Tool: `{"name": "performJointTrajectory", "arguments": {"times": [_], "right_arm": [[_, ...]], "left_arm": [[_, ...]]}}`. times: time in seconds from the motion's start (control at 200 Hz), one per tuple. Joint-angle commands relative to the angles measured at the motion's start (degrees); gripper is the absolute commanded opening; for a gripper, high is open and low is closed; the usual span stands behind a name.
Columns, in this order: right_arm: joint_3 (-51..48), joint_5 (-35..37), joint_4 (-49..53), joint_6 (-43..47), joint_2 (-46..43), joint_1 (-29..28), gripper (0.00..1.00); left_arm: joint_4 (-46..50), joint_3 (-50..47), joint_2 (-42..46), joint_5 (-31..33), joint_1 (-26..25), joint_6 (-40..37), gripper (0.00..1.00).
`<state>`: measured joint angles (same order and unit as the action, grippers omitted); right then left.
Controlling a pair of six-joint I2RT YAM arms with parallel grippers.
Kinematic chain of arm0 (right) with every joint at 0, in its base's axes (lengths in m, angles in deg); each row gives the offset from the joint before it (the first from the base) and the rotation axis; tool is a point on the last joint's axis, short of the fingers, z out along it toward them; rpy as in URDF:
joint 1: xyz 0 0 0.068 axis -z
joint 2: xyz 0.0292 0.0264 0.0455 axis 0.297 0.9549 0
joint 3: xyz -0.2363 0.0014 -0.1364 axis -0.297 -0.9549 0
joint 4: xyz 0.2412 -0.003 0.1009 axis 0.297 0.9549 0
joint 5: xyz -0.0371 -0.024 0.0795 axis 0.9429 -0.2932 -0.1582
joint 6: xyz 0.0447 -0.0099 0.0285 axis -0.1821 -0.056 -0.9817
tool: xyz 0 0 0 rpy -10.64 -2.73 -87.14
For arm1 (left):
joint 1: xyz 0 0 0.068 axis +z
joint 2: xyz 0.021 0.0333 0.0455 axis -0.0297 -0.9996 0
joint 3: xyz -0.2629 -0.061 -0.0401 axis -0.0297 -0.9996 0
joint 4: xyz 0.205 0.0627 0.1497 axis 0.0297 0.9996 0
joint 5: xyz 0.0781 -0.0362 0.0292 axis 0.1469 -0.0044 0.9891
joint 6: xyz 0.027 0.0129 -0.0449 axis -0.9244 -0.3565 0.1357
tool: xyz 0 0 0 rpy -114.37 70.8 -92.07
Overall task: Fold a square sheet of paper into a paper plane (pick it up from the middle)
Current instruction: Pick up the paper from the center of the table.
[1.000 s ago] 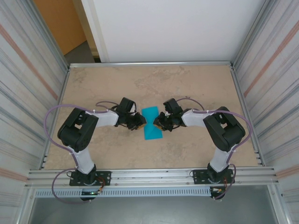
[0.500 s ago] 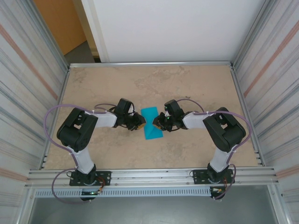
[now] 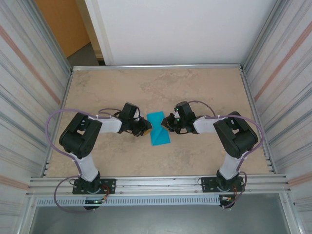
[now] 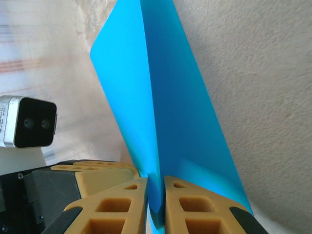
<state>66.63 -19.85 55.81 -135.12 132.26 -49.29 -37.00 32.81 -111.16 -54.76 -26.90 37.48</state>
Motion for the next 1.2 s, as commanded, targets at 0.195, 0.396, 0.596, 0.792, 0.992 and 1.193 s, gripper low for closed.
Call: {"name": "performJointTrajectory", "arguments": {"times": [0.195, 0.396, 0.596, 0.792, 0.992, 1.193], "right_arm": [[-0.95, -1.55, -0.98, 0.25, 1.47, -0.84, 0.15], [-0.87, -1.62, -0.2, 1.53, 1.35, -1.25, 0.15], [-0.67, -0.8, 0.16, 2.27, 0.29, -1.22, 0.06], [-1.97, 2.02, -1.44, 4.13, -7.23, 0.32, 0.04], [-0.35, -2.62, -1.35, 4.81, -14.74, 4.76, 0.02], [4.05, -10.89, -3.13, 1.24, -16.97, 7.91, 0.02]], "left_arm": [[3.71, -0.52, 1.05, 0.11, 0.57, -0.16, 0.21], [3.98, 0.02, 1.12, -0.03, 0.56, -0.3, 0.21], [5.6, 1.06, 3.83, -0.25, 1.03, -0.73, 0.23], [11.17, 2.21, 13.35, 2.84, 2.7, -2.52, 0.34], [10.07, 0.98, 23.39, 1.47, 4.61, -2.72, 0.6], [0.53, -0.96, 31.69, -2.95, 4.71, 0.06, 0.92]]}}
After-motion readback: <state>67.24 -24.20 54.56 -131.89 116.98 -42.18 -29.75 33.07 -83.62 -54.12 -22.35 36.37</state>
